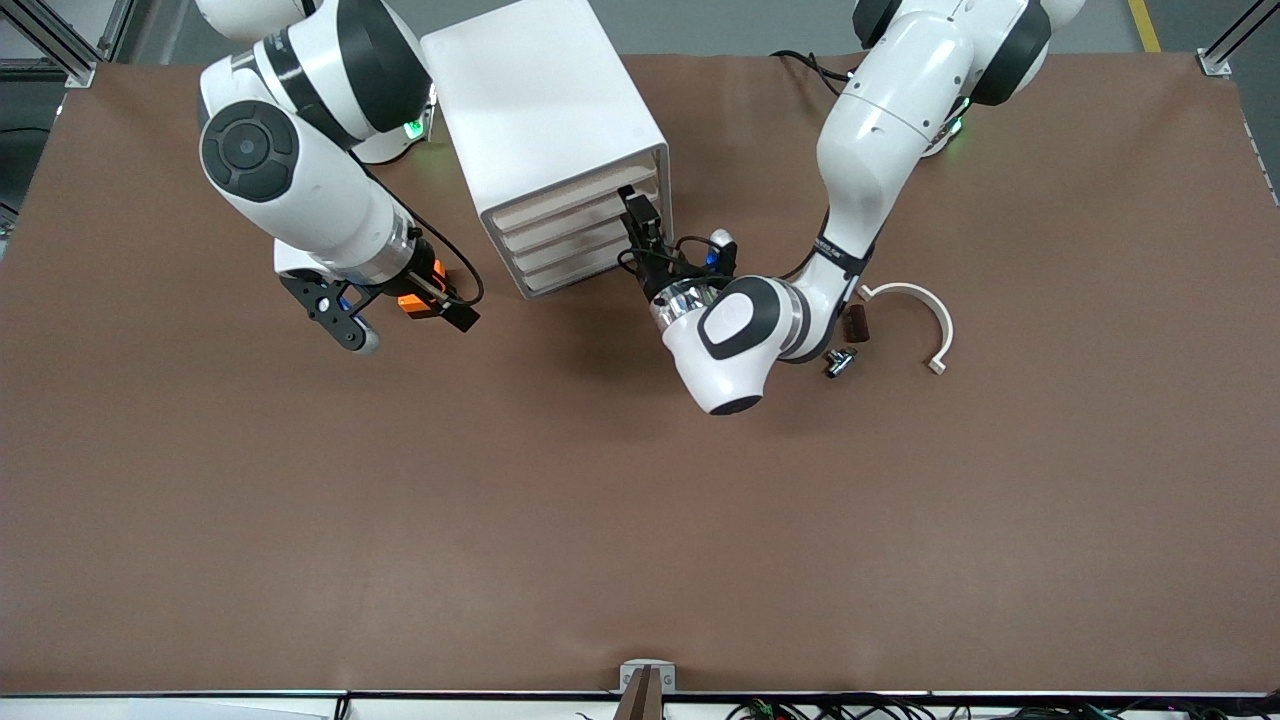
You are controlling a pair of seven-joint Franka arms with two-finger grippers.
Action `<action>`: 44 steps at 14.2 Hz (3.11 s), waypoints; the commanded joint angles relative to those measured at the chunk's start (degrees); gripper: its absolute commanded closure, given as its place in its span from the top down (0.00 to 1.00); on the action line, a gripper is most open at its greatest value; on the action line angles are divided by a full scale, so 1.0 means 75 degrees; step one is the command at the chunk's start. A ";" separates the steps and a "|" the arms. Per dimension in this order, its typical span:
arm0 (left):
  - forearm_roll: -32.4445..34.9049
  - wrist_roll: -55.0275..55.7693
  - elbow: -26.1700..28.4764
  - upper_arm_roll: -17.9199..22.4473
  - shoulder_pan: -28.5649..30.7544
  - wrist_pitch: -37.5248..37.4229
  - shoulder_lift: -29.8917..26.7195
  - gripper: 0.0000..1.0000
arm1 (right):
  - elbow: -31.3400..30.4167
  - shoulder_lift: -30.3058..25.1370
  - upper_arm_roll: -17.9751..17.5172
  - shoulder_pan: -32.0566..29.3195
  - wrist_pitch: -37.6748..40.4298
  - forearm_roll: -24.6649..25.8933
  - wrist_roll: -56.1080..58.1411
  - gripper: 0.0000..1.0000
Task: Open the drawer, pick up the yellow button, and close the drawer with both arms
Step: 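Grasp the drawer handle with the left gripper while the right gripper approaches, then pull the drawer open with the left gripper while the right gripper reaches in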
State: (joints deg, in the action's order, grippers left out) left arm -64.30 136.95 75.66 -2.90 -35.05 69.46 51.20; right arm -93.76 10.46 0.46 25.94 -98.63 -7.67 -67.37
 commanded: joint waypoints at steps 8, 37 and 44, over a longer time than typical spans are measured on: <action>0.0018 0.0009 0.0599 0.0011 -0.0600 -0.0379 -0.0065 0.34 | 0.0009 -0.0012 0.0032 0.0045 -0.0009 0.0144 -0.0147 1.00; -0.0040 -0.0155 0.0119 0.0656 0.1520 -0.0227 0.0028 0.09 | 0.0021 0.0820 0.0032 0.2821 -0.1217 0.0683 -0.3333 1.00; -0.0040 -0.0248 0.0037 0.0656 0.1709 -0.0227 0.0028 0.21 | 0.0044 0.1019 0.0032 0.3514 -0.1730 0.0719 -0.4330 0.99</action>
State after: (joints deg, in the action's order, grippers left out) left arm -64.99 136.29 76.30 1.13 -22.32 67.59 51.13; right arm -93.98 17.09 0.16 51.82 -109.98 -3.20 -98.26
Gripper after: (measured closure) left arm 0.872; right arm 0.004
